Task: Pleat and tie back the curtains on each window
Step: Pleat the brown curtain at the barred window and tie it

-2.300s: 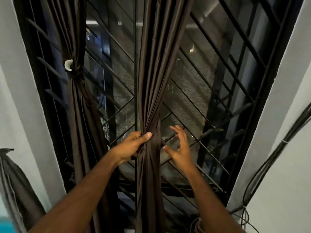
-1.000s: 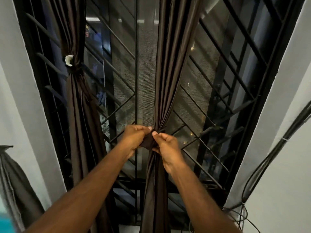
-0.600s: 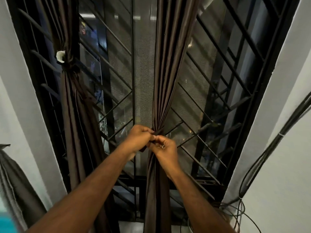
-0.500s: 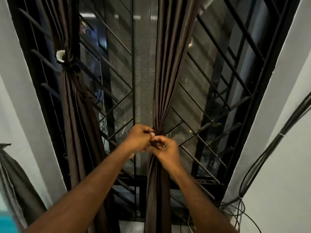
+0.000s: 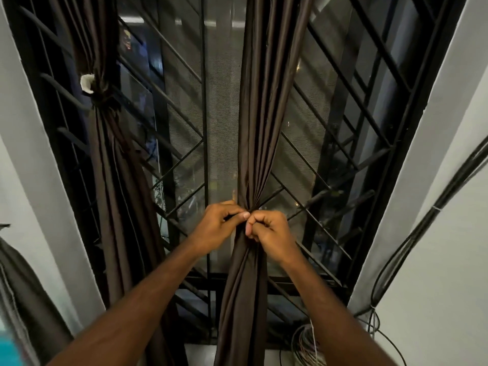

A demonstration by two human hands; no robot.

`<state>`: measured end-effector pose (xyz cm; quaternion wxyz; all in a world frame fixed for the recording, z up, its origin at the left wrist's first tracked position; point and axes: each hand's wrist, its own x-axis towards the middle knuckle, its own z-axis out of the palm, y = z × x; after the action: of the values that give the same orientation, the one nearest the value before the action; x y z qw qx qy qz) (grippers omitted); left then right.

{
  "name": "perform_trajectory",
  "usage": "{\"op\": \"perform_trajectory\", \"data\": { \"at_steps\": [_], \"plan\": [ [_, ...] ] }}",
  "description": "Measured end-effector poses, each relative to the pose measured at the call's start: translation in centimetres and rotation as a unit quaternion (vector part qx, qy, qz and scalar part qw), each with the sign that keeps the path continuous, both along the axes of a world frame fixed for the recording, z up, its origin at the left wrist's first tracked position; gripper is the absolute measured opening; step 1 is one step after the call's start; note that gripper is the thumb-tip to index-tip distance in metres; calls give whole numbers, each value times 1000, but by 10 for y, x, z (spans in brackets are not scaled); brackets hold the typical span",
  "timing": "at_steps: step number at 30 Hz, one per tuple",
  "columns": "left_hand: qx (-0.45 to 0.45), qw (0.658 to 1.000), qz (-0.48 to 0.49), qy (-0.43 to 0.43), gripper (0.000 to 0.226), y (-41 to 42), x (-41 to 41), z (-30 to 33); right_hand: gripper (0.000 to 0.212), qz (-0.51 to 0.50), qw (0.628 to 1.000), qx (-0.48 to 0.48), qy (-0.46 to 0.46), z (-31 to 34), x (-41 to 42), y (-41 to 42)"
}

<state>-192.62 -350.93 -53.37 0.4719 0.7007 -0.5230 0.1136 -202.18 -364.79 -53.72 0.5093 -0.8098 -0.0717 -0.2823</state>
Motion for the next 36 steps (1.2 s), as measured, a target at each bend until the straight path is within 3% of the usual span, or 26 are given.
{"op": "perform_trajectory", "data": {
  "at_steps": [7, 13, 16, 19, 21, 27, 33, 36],
  "plan": [
    [39, 999, 8, -33, 23, -5, -8, -7, 20, -22, 999, 31, -34, 25, 5, -5],
    [1, 995, 77, -66, 26, -8, -1, -15, 38, -25, 998, 1, -64, 19, -3, -4],
    [2, 993, 103, -50, 37, -7, 2, -16, 51, -50, 990, -103, -86, 18, 1, -9],
    [9, 992, 119, -30, 43, -5, 1, -11, 51, -84, 953, -264, -125, 12, 6, -15],
    [12, 990, 136, -31, 44, -7, -1, -5, 48, -115, 928, -324, -144, 8, 10, -18],
    [97, 979, 170, -63, 17, -12, -1, 3, 32, -182, 885, -400, -155, 11, 15, -17],
    [182, 971, 104, -111, 19, -8, 7, 13, 14, -139, 878, -442, -123, 22, 13, -31],
    [169, 980, 82, -69, 22, -10, 5, 19, 14, -128, 874, -455, -114, 31, 11, -30]
  ]
}}
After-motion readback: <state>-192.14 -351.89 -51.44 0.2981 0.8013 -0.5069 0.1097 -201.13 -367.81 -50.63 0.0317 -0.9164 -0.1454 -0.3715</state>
